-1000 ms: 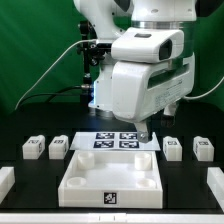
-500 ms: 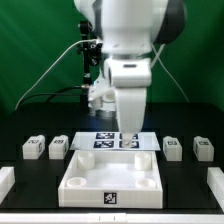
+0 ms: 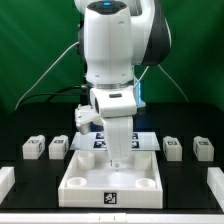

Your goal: Assemble one leg

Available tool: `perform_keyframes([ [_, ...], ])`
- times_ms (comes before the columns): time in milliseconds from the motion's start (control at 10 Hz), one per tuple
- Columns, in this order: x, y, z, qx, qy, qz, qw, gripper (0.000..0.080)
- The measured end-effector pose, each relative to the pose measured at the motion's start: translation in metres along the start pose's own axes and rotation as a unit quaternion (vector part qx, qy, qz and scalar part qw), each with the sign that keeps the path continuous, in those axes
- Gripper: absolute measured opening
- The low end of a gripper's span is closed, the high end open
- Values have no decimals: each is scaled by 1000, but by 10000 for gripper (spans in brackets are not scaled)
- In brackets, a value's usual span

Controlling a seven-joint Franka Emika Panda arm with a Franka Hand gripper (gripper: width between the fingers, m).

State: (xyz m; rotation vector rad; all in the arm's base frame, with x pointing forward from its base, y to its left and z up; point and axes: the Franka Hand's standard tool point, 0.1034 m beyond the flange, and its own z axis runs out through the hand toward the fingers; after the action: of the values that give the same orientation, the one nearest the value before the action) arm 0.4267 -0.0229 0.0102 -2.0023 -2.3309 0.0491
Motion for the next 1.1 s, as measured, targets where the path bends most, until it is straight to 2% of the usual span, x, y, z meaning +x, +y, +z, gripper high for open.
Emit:
perform_keyframes([
  [100,0,-1,1,1,0,1,1000,591],
  [300,-1,-1,1,1,0,2,1000,316],
  [400,-1,-1,1,1,0,2,1000,316],
  [500,-1,-1,1,1,0,2,1000,100],
  [600,-2,2,-1,-6,-1,4,1000,63],
  [1100,-2,2,-1,-7,-1,4,1000,63],
])
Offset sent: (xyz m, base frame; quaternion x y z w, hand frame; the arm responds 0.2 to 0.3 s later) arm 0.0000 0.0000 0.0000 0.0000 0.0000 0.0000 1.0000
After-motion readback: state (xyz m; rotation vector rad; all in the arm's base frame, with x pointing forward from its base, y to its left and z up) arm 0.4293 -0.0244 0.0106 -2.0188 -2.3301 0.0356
